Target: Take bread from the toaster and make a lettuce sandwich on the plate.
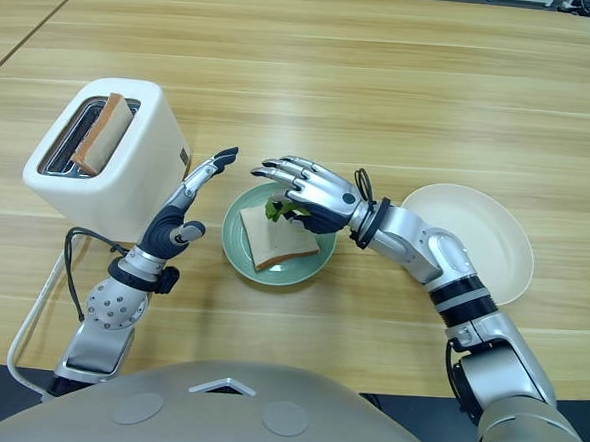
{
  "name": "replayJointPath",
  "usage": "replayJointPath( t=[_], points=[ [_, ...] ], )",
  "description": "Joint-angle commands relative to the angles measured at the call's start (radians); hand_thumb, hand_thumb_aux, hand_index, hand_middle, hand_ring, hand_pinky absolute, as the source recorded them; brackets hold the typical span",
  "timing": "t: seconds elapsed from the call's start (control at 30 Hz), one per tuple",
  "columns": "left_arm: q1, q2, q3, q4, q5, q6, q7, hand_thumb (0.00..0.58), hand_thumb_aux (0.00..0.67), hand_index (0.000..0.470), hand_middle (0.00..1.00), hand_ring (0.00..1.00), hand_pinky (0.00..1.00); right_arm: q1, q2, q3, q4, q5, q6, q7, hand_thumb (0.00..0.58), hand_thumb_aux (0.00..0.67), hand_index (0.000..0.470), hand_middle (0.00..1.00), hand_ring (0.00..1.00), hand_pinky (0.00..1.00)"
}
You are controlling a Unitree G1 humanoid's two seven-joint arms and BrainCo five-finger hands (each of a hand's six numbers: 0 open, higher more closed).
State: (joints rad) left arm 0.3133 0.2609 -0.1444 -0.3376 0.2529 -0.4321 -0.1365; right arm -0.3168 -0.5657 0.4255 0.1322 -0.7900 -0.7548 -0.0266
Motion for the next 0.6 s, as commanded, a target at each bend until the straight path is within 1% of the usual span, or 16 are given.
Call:
replayJointPath(
  t=[0.03, 0.2, 0.6],
  points=[
    [-0.002, 0.007, 0.003, 0.005, -0.011, -0.003, -0.01, 0.0, 0.0, 0.0, 0.0, 0.0, 0.0, -0.012, 0.037, 0.031, 0.038, -0.04, -0.014, -0.02, 0.58, 0.67, 0.47, 0.0, 0.0, 0.0],
    [0.001, 0.006, 0.002, 0.004, -0.012, -0.003, -0.012, 0.0, 0.0, 0.0, 0.0, 0.0, 0.0, -0.021, 0.072, 0.038, 0.073, -0.083, -0.015, -0.085, 0.58, 0.67, 0.47, 0.0, 0.0, 0.0],
    [0.006, 0.004, -0.002, 0.001, -0.01, -0.001, -0.015, 0.0, 0.0, 0.0, 0.0, 0.0, 0.0, -0.044, 0.089, 0.095, 0.116, -0.253, 0.006, -0.253, 0.58, 0.67, 0.47, 0.0, 0.0, 0.0]
  ],
)
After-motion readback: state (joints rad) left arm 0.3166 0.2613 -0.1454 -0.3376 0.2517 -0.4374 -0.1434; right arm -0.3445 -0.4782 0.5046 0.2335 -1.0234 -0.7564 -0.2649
